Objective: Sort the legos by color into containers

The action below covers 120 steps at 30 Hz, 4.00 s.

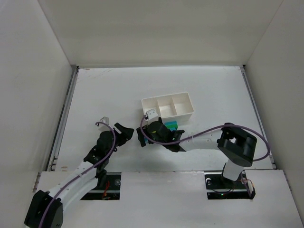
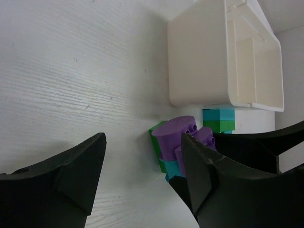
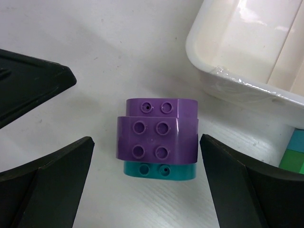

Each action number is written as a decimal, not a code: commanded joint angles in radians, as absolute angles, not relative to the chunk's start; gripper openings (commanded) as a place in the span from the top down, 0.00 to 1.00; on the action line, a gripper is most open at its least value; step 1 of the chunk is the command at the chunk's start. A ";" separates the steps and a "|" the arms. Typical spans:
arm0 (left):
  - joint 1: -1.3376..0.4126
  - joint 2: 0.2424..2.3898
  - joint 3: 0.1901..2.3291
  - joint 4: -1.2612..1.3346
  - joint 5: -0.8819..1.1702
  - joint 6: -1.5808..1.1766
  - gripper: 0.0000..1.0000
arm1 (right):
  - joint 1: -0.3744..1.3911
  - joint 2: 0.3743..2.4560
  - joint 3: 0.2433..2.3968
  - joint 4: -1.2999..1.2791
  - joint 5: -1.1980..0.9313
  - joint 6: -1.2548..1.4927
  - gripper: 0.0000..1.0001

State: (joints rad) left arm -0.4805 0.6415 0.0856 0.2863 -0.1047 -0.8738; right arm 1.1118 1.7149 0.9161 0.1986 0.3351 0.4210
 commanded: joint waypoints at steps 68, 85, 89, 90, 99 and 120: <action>-0.766 0.713 0.061 0.907 -0.103 -0.896 0.26 | 0.881 1.448 0.833 0.399 -0.005 0.963 0.29; -0.769 0.784 0.078 0.913 -0.130 -0.887 0.30 | 0.881 1.473 0.801 0.442 -0.021 0.974 0.28; -0.786 0.814 0.083 0.943 -0.137 -0.891 0.30 | 0.892 1.468 0.801 0.443 -0.005 0.956 0.28; -0.791 0.821 0.081 0.957 -0.140 -0.891 0.30 | 0.898 1.470 0.799 0.446 0.005 0.953 0.28; -0.815 0.835 0.077 0.977 -0.169 -0.893 0.37 | 0.929 1.485 0.799 0.453 0.032 0.936 0.29; -0.829 0.853 0.074 0.965 -0.192 -0.881 0.71 | 0.918 1.419 0.752 0.440 0.066 0.907 0.03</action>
